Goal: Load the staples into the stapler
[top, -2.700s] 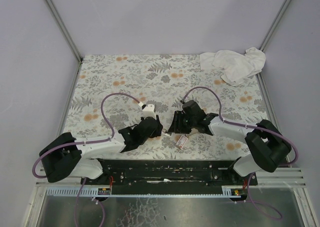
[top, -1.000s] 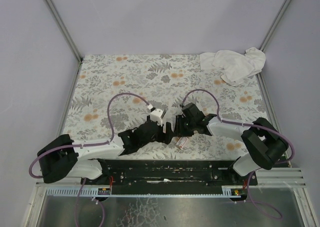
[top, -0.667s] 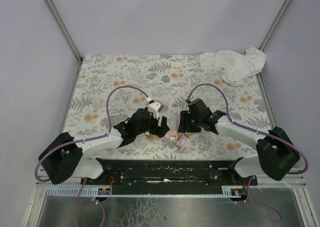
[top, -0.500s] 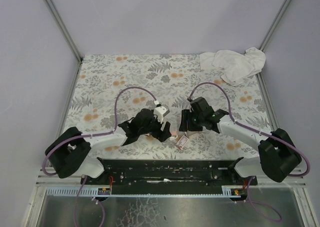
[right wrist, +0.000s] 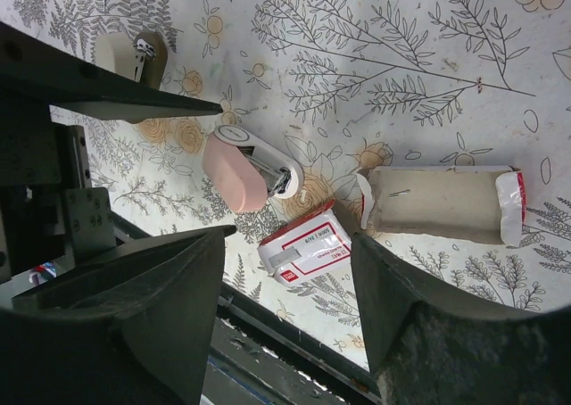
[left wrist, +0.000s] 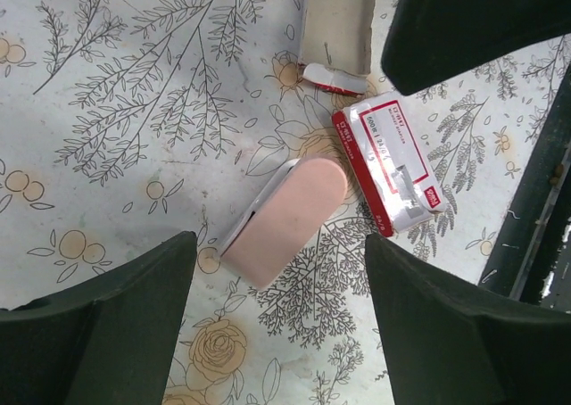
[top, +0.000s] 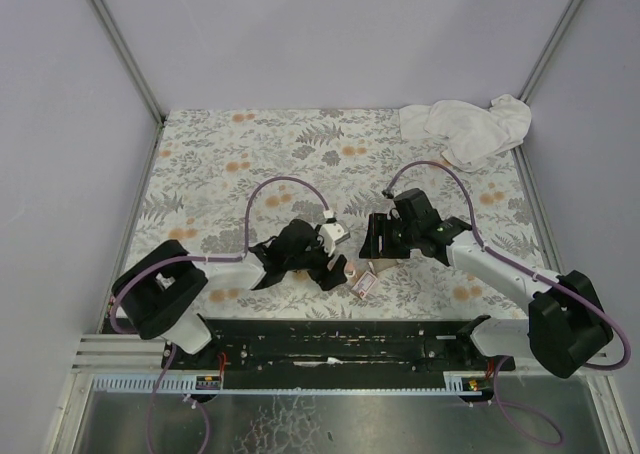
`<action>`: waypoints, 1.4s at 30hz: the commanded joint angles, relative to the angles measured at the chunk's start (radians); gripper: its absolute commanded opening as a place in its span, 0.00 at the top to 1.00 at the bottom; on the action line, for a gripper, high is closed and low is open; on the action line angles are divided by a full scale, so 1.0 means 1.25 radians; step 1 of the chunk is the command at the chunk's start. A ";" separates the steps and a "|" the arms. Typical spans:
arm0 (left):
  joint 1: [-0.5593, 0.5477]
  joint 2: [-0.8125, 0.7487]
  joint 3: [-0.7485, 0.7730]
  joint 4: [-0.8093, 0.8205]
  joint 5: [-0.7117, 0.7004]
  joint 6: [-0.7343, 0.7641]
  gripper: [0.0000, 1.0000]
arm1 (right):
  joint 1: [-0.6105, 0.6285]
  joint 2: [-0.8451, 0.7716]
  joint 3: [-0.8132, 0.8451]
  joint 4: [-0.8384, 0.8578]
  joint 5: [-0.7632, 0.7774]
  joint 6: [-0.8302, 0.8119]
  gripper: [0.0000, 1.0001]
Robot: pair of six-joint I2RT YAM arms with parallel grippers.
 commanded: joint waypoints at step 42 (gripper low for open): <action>-0.113 0.061 -0.005 0.001 -0.218 -0.038 0.49 | -0.031 -0.024 -0.014 0.039 -0.051 0.027 0.33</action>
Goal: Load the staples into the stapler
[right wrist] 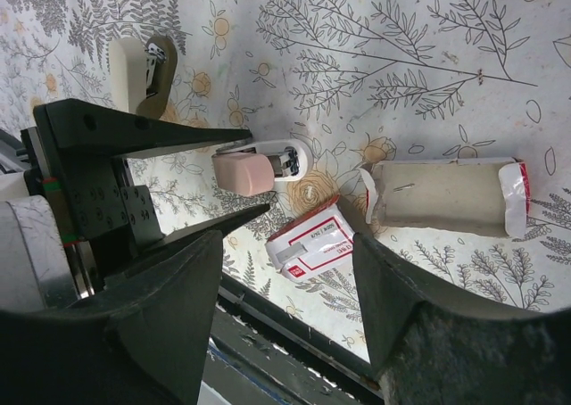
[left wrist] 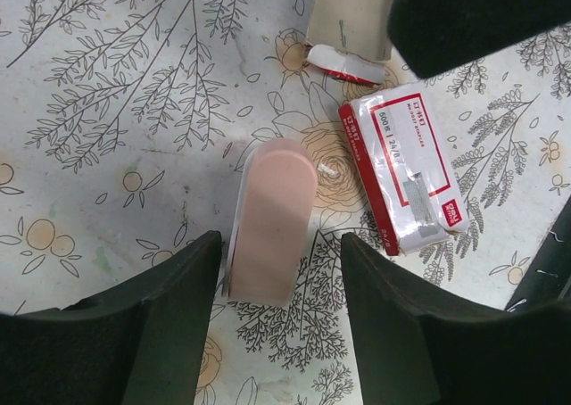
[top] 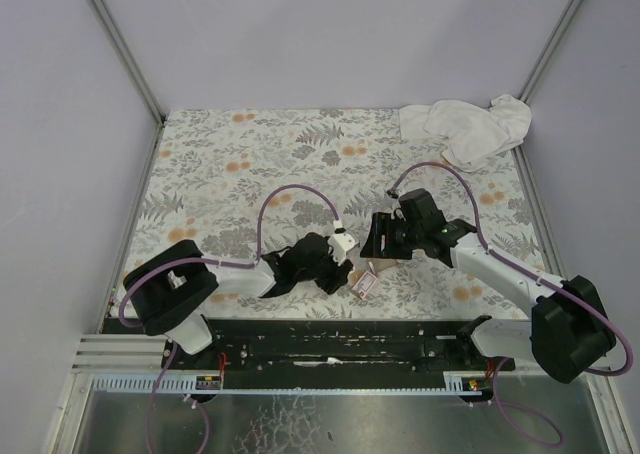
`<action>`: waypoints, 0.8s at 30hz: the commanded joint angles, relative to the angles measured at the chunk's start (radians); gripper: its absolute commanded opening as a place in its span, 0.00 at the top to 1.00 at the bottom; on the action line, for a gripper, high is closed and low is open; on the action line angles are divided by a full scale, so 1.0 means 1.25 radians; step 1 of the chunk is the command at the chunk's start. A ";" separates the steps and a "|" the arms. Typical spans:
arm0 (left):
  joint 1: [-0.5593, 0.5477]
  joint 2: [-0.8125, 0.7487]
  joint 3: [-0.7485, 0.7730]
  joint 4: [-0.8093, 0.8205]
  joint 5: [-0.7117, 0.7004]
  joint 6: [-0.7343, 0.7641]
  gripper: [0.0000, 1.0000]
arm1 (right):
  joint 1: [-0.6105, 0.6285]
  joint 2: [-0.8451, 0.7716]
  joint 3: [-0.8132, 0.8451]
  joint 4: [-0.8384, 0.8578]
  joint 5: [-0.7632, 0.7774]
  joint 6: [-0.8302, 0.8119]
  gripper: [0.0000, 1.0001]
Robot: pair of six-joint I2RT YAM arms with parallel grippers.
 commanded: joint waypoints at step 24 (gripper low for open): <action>-0.041 -0.114 -0.138 0.227 -0.038 -0.394 1.00 | -0.010 0.057 -0.140 0.338 -0.200 0.255 0.12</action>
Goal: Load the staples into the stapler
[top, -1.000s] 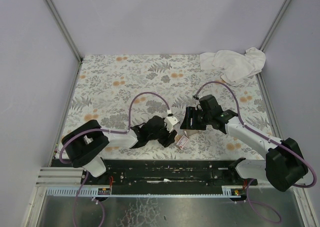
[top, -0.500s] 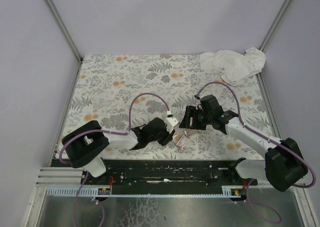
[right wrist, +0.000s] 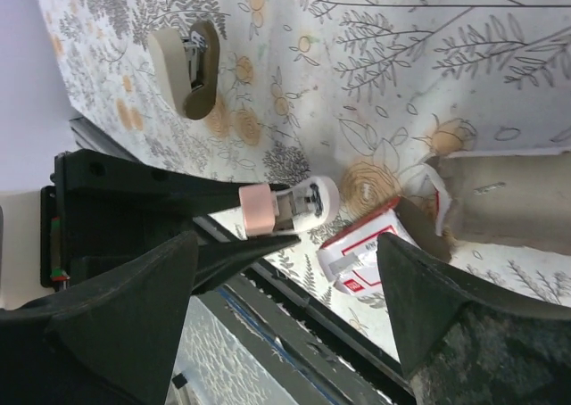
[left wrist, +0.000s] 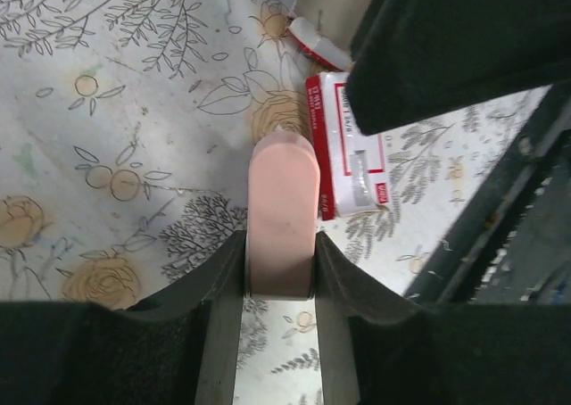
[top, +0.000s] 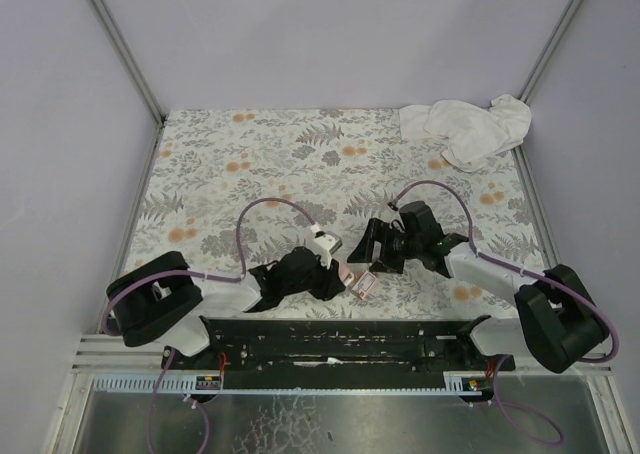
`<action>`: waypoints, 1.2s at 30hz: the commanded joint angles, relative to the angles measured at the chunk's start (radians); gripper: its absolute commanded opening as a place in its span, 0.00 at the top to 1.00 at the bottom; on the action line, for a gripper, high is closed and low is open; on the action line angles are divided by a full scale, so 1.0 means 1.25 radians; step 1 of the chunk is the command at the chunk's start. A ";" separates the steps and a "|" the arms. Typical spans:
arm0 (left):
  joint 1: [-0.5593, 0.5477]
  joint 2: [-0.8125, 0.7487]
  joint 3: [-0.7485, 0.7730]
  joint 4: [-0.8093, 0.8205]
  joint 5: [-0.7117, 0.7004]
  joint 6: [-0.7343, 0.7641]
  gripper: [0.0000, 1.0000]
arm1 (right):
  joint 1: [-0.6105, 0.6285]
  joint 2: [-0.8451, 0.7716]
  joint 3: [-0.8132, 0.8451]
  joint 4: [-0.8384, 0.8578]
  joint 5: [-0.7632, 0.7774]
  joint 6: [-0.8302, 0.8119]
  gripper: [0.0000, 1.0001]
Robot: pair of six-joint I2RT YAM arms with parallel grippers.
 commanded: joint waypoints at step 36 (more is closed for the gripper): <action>-0.015 -0.115 -0.071 0.195 0.004 -0.160 1.00 | 0.098 0.018 -0.030 0.179 -0.055 0.153 0.21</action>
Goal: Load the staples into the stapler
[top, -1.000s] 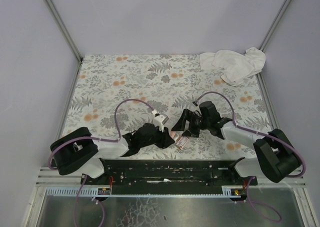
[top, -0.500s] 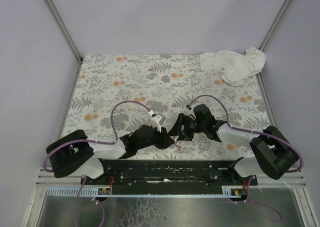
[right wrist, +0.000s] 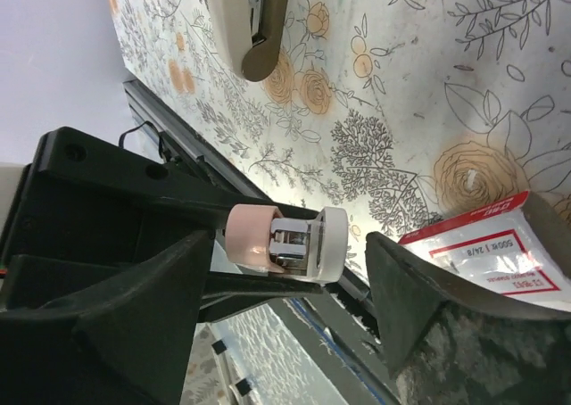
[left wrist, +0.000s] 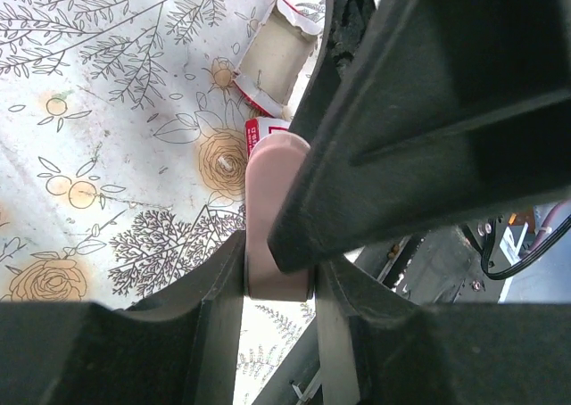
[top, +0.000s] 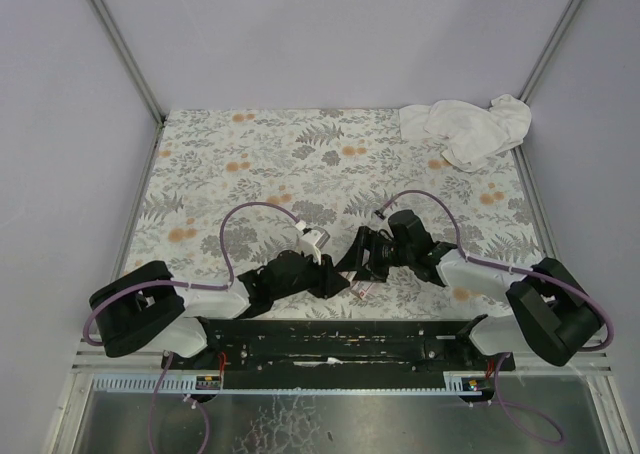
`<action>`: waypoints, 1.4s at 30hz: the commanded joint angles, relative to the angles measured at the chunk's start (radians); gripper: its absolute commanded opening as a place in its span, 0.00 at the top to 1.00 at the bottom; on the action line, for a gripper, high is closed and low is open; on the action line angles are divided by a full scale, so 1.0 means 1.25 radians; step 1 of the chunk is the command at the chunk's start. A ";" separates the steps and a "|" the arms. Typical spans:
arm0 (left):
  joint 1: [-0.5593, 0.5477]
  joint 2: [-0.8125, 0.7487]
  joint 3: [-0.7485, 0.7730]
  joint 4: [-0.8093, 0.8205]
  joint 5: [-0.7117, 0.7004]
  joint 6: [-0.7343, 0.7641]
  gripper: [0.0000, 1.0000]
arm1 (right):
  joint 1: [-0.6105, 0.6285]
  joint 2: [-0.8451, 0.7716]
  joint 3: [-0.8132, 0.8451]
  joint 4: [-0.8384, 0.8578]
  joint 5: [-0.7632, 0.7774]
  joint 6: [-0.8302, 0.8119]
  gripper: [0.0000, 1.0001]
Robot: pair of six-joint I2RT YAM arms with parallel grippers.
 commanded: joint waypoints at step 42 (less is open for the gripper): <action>-0.012 0.039 0.061 0.004 0.084 0.044 0.92 | 0.009 -0.148 -0.043 0.010 0.060 0.024 0.58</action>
